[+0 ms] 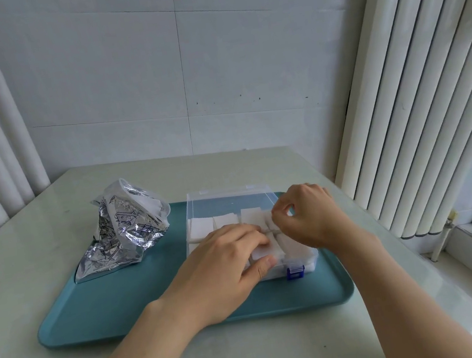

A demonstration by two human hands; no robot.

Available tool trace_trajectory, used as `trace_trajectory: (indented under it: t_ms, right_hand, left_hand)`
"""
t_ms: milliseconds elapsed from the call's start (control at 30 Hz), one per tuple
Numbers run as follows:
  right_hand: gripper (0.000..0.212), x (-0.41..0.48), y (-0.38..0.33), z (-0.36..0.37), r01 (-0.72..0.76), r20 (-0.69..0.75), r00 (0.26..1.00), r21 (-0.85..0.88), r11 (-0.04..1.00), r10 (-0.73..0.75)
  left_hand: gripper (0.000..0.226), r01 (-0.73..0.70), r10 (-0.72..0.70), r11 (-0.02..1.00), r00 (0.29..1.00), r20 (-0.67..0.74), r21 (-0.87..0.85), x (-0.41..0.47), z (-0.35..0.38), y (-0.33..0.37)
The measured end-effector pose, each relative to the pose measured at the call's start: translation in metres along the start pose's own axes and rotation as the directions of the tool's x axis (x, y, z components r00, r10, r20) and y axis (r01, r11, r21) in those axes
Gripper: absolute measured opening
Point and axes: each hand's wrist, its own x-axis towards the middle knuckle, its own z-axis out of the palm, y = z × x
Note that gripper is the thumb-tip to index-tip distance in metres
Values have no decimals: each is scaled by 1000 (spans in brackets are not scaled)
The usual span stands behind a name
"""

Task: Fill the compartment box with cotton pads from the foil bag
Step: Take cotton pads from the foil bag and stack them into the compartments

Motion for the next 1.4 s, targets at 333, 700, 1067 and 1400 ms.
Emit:
trace_trajectory:
  t_ms: [333, 700, 1067, 1400]
  right_hand:
    - [27, -8, -27, 3, 121, -176, 979, 106, 987, -101]
    - [40, -11, -113, 28, 374, -111, 926, 159, 914, -360]
    - [34, 29, -168, 51, 298, 50, 948, 201, 933, -314]
    - [13, 45, -185, 70, 261, 114, 959, -8, 965, -258]
  left_hand:
    - [22, 146, -69, 985, 818, -570, 90, 5, -26, -36]
    - [93, 585, -786, 613, 520, -335, -530, -18, -54, -102]
    - [66, 624, -880, 425, 454, -139, -656, -19, -65, -102]
    - [42, 605, -851, 496, 481, -210, -623, -24, -63, -124]
